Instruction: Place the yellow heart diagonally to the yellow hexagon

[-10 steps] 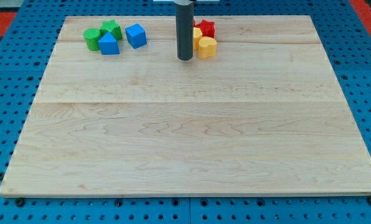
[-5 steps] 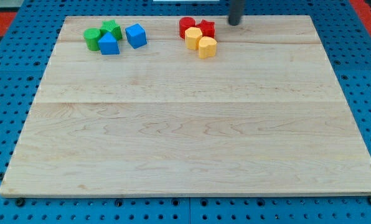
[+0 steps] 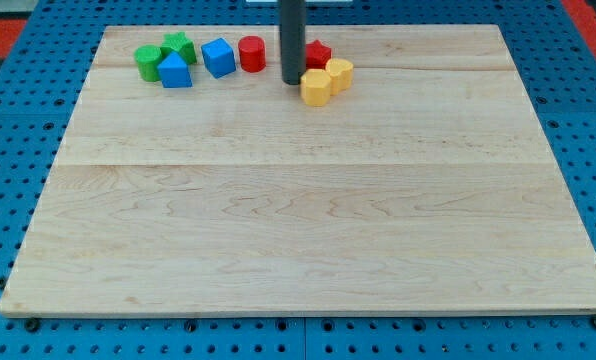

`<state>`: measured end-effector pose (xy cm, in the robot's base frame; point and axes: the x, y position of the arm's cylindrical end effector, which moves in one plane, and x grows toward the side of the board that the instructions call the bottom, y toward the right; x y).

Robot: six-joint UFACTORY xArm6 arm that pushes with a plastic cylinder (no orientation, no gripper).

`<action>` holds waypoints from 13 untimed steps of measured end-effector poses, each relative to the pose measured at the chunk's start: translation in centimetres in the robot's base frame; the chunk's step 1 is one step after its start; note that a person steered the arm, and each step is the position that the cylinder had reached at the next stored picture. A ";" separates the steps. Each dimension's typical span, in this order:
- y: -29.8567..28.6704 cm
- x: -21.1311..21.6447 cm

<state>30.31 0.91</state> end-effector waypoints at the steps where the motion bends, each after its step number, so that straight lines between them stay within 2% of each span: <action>1: 3.4 0.1; 3: 11.3 0.1; 4: 9.8 4.4; 6: 3.1 8.9; 8: 12.8 10.3; 9: 20.9 5.9; 10: 20.8 0.4; 11: 18.9 -1.7; 12: 16.7 -2.7; 13: 12.5 -1.7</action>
<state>28.59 13.37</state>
